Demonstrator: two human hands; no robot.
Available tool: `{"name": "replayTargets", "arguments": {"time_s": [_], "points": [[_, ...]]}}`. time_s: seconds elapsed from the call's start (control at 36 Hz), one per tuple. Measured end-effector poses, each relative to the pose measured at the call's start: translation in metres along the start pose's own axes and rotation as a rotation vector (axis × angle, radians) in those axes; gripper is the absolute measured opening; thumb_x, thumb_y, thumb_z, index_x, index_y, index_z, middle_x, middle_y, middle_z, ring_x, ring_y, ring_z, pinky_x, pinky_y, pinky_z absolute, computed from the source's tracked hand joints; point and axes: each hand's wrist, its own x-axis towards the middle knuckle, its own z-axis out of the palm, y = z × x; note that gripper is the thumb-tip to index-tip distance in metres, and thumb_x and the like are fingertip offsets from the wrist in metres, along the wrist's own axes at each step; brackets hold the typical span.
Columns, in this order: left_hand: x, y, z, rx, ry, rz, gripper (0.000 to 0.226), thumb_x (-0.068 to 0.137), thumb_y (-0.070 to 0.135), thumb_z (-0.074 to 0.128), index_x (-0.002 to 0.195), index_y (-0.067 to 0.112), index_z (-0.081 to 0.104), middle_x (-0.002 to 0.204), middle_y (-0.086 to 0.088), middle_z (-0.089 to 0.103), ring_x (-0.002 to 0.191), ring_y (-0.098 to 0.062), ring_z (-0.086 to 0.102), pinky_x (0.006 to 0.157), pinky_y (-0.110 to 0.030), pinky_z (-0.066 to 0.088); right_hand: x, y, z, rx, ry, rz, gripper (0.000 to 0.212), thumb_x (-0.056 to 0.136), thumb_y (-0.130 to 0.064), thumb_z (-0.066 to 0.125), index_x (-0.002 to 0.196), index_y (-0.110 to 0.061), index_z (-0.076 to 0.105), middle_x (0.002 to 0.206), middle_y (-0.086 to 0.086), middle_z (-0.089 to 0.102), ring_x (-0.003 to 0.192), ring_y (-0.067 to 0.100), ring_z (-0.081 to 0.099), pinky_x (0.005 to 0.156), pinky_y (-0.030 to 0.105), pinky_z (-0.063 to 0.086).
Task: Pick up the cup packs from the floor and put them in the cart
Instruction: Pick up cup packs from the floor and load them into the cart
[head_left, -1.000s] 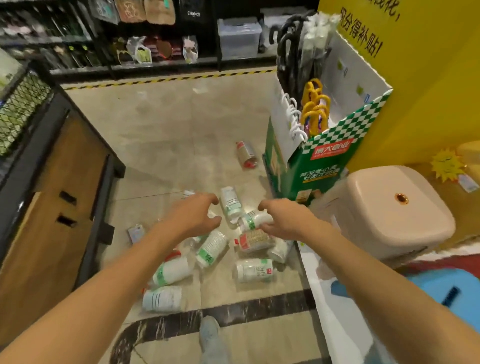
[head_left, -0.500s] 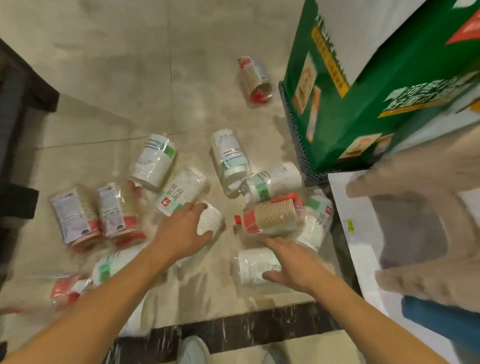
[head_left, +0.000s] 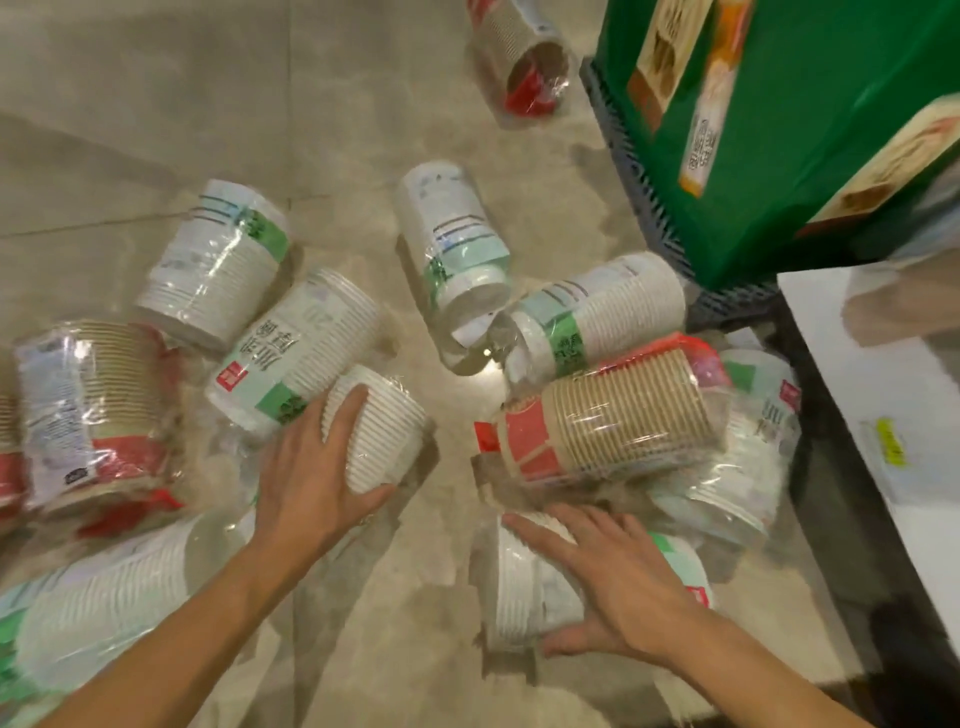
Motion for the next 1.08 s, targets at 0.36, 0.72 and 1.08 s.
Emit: {"name": "replayTargets", "arguments": {"time_s": [0.36,0.72,1.08], "points": [[-0.067,0.037,-0.129,-0.533,0.077,-0.129,0.12,0.063,0.053,0.089,0.157,0.038,0.016,0.156,-0.001,0.038,0.141,-0.022,0.038,0.112,-0.049,0.038,-0.076,-0.074,-0.112,0.68,0.403,0.089,0.113,0.057,-0.084,0.078,0.151,-0.066,0.017,0.148,-0.047,0.032,0.138,-0.02,0.029,0.111,0.025,0.035],[-0.217,0.099,-0.571,-0.874,0.421,-0.241,0.113,0.063,0.043,0.093,0.147,0.058,0.019,0.137,0.038,0.037,0.127,0.01,0.041,0.107,-0.031,0.041,-0.25,-0.282,-0.502,0.742,0.59,-0.046,0.118,0.06,-0.065,0.089,0.156,-0.05,0.021,0.158,-0.027,0.037,0.144,-0.003,0.037,0.121,0.039,0.036],[-0.423,0.106,-0.848,-0.898,0.89,-0.308,0.112,0.057,0.057,0.091,0.144,0.065,0.021,0.151,0.021,0.043,0.133,-0.004,0.049,0.11,-0.044,0.044,-0.375,-0.484,-0.722,0.793,0.643,-0.56,0.109,0.056,-0.064,0.093,0.142,-0.07,0.026,0.129,-0.043,0.048,0.12,-0.005,0.053,0.101,0.033,0.044]]}}
